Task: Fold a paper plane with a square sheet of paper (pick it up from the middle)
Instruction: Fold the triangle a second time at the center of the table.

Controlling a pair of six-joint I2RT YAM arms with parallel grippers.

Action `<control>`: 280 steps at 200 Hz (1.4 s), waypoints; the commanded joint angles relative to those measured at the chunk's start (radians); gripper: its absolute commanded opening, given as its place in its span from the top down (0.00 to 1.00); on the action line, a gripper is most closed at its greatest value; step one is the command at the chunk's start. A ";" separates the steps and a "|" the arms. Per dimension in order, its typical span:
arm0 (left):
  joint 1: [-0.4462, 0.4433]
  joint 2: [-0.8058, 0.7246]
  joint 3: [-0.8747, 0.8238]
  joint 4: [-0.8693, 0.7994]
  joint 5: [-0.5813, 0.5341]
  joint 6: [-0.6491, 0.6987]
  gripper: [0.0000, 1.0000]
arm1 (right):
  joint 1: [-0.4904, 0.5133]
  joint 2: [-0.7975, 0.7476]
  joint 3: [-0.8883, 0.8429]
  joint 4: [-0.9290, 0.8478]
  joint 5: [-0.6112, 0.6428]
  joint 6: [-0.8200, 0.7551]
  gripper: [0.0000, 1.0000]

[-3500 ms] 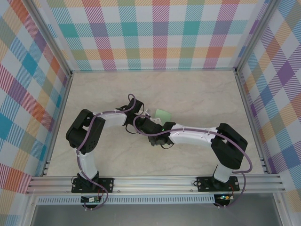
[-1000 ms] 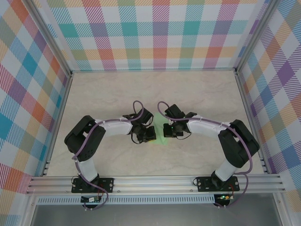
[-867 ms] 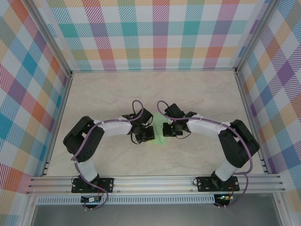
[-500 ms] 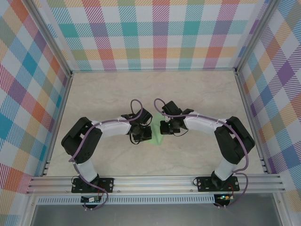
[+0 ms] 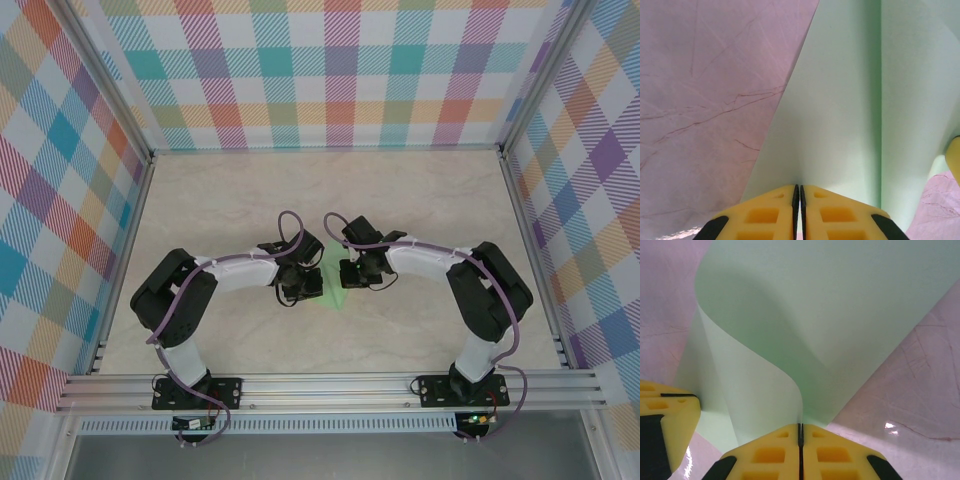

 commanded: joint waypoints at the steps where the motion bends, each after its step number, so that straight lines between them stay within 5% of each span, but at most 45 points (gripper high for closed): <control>1: -0.005 -0.015 -0.010 -0.043 -0.014 0.013 0.87 | -0.006 0.024 0.032 -0.011 -0.005 -0.020 0.92; 280: -0.005 -0.008 -0.009 -0.044 -0.013 0.016 0.87 | -0.006 0.059 0.053 -0.038 0.026 -0.024 0.91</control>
